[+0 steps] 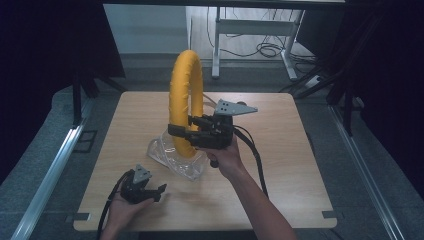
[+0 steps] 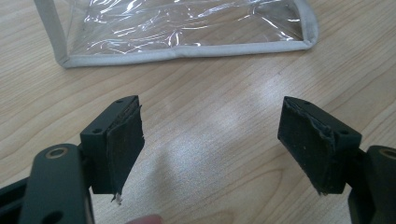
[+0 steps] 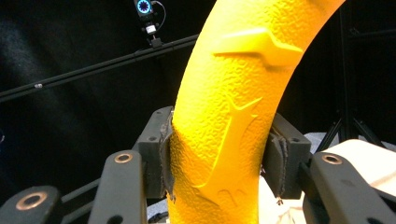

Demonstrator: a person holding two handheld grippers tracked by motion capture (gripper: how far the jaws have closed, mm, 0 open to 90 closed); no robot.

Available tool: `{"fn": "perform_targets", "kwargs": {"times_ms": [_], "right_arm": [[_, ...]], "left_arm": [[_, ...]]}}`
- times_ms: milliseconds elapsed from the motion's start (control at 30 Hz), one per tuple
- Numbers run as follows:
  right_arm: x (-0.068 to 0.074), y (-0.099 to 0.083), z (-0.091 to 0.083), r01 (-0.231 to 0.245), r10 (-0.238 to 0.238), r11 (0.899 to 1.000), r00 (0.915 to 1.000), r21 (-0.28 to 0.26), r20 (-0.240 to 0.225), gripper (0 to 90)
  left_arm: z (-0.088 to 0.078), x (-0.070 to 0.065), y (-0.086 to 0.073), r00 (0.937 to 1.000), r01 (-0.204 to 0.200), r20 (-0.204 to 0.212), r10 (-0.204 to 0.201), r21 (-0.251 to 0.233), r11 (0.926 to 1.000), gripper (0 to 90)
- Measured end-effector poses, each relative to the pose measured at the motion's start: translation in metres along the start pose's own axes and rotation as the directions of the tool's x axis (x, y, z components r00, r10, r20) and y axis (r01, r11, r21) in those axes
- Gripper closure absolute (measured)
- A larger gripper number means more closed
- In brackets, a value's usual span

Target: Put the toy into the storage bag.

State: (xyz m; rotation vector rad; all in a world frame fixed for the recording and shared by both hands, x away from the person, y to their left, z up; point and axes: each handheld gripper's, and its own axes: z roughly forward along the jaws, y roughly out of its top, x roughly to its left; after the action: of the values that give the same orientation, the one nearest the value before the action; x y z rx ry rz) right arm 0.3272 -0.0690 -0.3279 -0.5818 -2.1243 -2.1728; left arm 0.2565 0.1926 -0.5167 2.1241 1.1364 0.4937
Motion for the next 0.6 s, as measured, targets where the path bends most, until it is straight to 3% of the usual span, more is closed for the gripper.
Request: {"fn": "perform_targets", "kwargs": {"times_ms": [367,600], "right_arm": [[-0.012,-0.019,0.005,-0.031,0.03,0.999,0.9995,0.043,0.009,50.0],[-0.026,-0.032,0.009,-0.08,0.078,0.994,0.9967,0.071,0.021,50.0]], "left_arm": [[0.001,0.0,-0.001,1.0,-0.001,0.0,0.001,0.004,1.0,22.3],[0.002,0.0,-0.001,1.0,-0.001,0.001,0.001,0.004,1.0,22.4]]}}
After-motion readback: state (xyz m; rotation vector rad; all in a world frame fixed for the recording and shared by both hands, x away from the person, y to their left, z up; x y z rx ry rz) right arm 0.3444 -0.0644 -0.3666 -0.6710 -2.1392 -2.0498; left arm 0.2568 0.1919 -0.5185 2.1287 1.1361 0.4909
